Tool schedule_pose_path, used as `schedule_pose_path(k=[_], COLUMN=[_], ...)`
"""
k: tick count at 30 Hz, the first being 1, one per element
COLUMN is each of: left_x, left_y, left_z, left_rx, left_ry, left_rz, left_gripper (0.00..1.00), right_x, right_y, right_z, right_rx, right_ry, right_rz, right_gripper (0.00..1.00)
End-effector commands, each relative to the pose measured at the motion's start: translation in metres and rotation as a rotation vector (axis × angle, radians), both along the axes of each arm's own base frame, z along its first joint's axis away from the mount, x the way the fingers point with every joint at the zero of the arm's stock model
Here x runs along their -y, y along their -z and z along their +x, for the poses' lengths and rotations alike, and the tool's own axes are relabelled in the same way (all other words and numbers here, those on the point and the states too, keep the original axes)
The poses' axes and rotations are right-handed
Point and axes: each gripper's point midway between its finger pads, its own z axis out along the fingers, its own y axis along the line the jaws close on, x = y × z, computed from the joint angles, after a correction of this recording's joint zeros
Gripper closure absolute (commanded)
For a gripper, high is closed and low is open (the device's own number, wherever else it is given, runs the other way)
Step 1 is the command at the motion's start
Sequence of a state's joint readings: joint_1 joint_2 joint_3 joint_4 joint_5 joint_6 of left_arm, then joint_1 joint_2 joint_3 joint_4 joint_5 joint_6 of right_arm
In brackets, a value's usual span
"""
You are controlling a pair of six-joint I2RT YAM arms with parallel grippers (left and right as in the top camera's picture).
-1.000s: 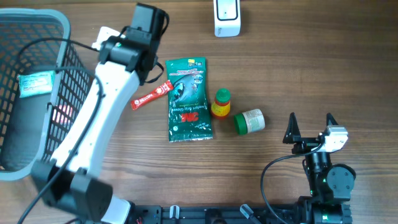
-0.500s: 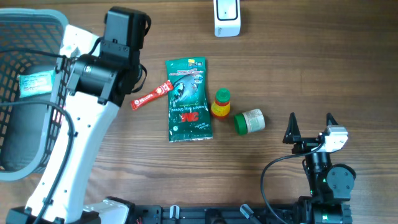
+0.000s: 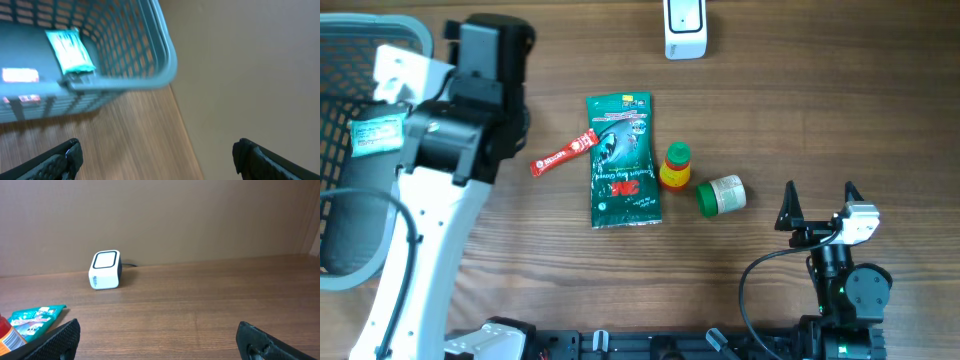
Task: Scan the item barcode
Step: 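Release the stick and move the left gripper back to the basket, then grasp the white Kleenex tissue pack in the basket with the left gripper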
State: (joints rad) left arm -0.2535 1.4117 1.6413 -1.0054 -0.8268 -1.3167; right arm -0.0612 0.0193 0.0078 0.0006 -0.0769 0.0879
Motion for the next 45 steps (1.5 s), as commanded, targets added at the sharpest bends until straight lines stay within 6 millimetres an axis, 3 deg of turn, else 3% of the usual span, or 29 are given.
schedule_pose_path(k=[1, 11, 17, 22, 26, 30, 36, 45], left_x=[-0.030, -0.078, -0.128, -0.164, -0.189, -0.211, -0.220, -0.218], left_y=[-0.017, -0.020, -0.017, -0.002, 0.023, 0.062, 0.108, 0.174], left_z=[-0.015, -0.032, -0.046, -0.052, -0.052, -0.050, -0.041, -0.037], left_rx=[0.029, 0.033, 0.051, 0.076, 0.060, 0.001, -0.125, -0.370], left_ry=[-0.083, -0.221, -0.343, -0.361, -0.356, -0.371, -0.316, -0.239], left_rz=[0.040, 0.036, -0.016, -0.172, -0.315, -0.446, -0.541, -0.594], left_gripper=[0.00, 0.00, 0.00, 0.00, 0.00, 0.02, 0.04, 0.04], right_x=[0.003, 0.003, 0.003, 0.003, 0.003, 0.003, 0.003, 0.003], right_y=[0.000, 0.000, 0.000, 0.000, 0.000, 0.000, 0.000, 0.000], right_z=[0.000, 0.000, 0.000, 0.000, 0.000, 0.000, 0.000, 0.000], right_rx=[0.005, 0.004, 0.003, 0.003, 0.003, 0.003, 0.003, 0.003], right_ry=[0.016, 0.016, 0.016, 0.016, 0.016, 0.016, 0.016, 0.016], right_rz=[-0.008, -0.008, -0.008, -0.008, -0.008, -0.008, -0.008, -0.008], right_gripper=[0.01, 0.00, 0.00, 0.00, 0.01, 0.00, 0.00, 0.00])
